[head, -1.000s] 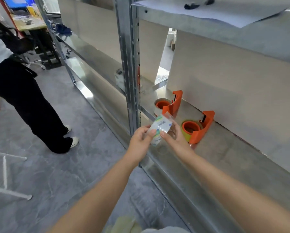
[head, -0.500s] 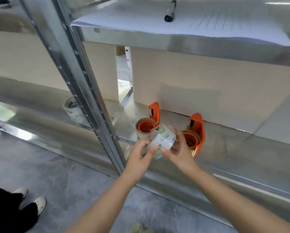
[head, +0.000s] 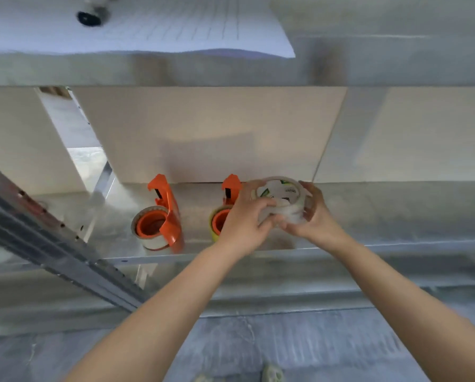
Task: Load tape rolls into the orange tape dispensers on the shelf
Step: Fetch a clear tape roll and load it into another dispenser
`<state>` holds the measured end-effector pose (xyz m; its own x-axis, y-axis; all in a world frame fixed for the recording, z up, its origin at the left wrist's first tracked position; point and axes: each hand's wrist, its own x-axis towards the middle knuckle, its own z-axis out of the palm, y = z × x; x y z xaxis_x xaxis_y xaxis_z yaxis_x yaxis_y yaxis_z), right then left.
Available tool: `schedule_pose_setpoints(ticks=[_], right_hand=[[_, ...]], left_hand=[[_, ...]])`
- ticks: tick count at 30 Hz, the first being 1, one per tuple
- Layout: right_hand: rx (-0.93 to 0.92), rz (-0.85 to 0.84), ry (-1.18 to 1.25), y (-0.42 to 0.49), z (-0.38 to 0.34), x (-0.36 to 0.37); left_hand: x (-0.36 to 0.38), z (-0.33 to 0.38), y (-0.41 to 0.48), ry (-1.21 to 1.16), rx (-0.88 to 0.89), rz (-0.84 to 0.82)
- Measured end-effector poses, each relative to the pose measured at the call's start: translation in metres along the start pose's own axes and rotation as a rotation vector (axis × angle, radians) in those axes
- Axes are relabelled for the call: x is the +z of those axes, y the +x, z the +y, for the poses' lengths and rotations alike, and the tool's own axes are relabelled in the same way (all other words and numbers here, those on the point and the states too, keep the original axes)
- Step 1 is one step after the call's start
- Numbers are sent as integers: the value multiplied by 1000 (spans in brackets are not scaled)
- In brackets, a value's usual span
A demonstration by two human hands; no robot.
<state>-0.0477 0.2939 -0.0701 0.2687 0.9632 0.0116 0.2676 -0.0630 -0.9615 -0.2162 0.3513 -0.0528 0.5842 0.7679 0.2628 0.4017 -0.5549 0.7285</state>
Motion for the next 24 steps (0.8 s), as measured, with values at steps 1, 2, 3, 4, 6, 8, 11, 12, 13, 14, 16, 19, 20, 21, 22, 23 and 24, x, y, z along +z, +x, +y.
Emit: schedule_pose_setpoints(ticks=[1, 2, 3, 4, 6, 8, 11, 12, 13, 14, 16, 19, 20, 21, 22, 23, 24], right_hand=[[7, -19, -45, -1, 5, -7], [20, -36, -91, -1, 11, -13], [35, -46, -131, 0, 18, -18], [48, -51, -161, 1, 25, -22], [80, -51, -199, 1, 36, -26], [117, -36, -197, 1, 45, -26], [144, 1, -199, 3, 55, -20], [143, 8, -252, 4, 58, -18], [141, 13, -347, 5, 60, -15], [143, 24, -442, 7, 63, -13], [131, 58, -518, 7, 68, -10], [127, 75, -534, 8, 73, -10], [135, 55, -541, 8, 73, -11], [147, 28, -544, 8, 71, -12], [165, 5, -534, 8, 69, -12], [187, -5, -505, 8, 64, -13], [206, 7, -462, 10, 57, -13]], left_hand=[[8, 2, 4, 64, 45, -47], [16, 3, 8, 118, 76, -92], [23, 3, 10, 149, 87, -130], [31, 3, 12, 159, 80, -166], [44, 1, 15, 171, 53, -222], [53, -2, 17, 199, 23, -261], [61, -8, 19, 265, -19, -316], [63, -10, 19, 290, -34, -333], [65, -13, 19, 314, -51, -347], [67, -16, 19, 339, -65, -361], [70, -20, 17, 392, -69, -380], [76, -23, 15, 456, -65, -396], [78, -23, 14, 483, -62, -391], [77, -22, 14, 513, -45, -380], [75, -21, 15, 529, -16, -367], [69, -20, 16, 523, 24, -348], [58, -19, 19, 494, 66, -313]])
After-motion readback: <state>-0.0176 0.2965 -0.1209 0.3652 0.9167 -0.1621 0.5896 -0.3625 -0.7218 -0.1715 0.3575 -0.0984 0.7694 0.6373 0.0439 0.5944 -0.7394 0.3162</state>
